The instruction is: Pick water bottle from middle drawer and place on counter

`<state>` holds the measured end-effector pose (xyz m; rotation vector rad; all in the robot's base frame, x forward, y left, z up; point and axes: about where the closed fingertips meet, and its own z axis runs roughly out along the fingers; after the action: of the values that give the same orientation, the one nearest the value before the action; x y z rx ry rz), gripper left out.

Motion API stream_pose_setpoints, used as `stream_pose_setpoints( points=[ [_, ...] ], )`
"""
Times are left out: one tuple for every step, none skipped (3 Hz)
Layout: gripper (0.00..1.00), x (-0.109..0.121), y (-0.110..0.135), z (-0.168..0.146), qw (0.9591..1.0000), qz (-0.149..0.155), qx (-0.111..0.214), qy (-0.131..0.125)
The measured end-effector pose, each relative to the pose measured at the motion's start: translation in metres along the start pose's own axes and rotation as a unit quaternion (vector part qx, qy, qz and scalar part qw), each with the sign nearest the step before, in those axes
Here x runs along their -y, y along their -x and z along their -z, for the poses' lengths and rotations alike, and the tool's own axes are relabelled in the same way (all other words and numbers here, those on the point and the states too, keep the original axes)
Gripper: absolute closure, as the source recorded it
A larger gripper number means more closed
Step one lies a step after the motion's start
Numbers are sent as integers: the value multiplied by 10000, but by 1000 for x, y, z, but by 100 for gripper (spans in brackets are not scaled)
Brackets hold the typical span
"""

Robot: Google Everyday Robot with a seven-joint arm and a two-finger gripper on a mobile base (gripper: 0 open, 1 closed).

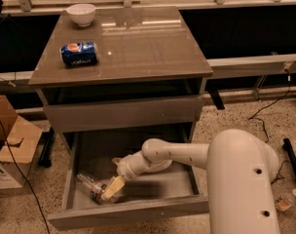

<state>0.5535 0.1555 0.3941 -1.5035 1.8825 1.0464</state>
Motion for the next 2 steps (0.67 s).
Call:
stream_pose_setpoints(
  points=[
    [0, 1, 10, -33, 10000, 8, 36, -5],
    [0, -1, 13, -59, 10000, 0, 24, 13]
  ],
)
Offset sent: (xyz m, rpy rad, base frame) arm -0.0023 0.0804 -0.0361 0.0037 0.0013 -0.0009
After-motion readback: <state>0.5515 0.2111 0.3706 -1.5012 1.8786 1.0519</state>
